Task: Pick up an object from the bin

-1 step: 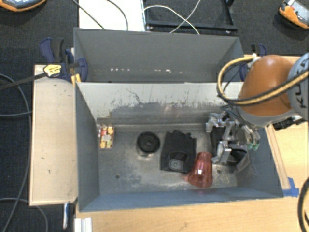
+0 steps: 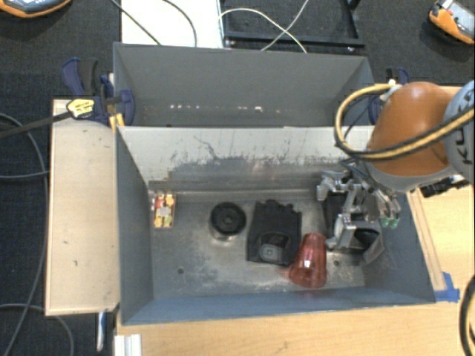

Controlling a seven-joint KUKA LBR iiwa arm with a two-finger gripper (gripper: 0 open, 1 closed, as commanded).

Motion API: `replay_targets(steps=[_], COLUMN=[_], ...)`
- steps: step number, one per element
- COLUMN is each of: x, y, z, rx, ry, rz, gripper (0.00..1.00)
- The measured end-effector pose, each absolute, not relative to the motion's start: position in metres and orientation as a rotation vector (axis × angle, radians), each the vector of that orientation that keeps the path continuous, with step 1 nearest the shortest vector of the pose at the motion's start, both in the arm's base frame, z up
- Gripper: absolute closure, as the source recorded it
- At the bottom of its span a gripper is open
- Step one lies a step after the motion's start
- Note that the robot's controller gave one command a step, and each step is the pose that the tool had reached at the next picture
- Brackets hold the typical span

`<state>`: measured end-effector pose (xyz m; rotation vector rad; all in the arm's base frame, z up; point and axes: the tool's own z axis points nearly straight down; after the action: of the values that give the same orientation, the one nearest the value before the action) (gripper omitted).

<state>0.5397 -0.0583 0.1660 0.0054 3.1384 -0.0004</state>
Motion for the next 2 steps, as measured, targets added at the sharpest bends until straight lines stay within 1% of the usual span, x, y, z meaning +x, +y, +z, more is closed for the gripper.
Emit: replay_targets(steps=[1, 2], x=[0.5816, 0.5889], y=[-0.0191, -0.0276], z=[0.0701, 0.0712], rx=[-0.086, -0.261], ry=[3.143, 3.121], rz=[0.003, -0.001], gripper=[0.00, 0.00])
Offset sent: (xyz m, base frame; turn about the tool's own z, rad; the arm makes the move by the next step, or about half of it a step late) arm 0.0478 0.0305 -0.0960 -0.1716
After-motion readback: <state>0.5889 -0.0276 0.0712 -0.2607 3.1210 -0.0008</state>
